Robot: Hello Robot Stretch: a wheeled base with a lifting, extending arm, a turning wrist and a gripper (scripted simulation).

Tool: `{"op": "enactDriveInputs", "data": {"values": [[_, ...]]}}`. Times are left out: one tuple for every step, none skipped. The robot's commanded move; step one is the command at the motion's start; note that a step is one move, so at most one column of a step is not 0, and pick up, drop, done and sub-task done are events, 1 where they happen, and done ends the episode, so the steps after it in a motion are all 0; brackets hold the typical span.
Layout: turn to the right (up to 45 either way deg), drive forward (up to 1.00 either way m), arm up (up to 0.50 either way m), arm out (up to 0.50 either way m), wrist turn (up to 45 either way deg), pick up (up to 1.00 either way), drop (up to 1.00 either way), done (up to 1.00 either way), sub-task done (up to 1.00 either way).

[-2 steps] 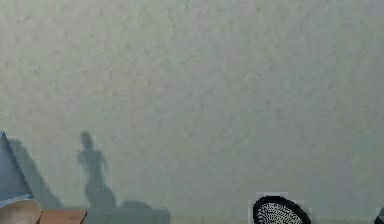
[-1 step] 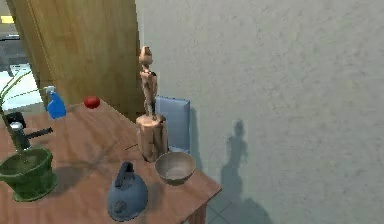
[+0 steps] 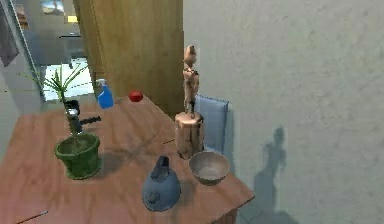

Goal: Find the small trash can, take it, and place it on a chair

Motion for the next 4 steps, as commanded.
{"op": "enactDriveInputs", "data": {"values": [[45.0, 0.00, 0.00, 0.00, 0.0, 0.00, 0.00, 0.00, 0.00], [18.0, 0.00, 0.00, 0.00, 0.0, 0.00, 0.00, 0.00, 0.00], [0.0, 0.50, 0.00, 0.00, 0.0, 0.00, 0.00, 0.00, 0.00], [-39.0, 0.00, 0.00, 0.00, 0.0, 0.00, 0.00, 0.00, 0.00]]}}
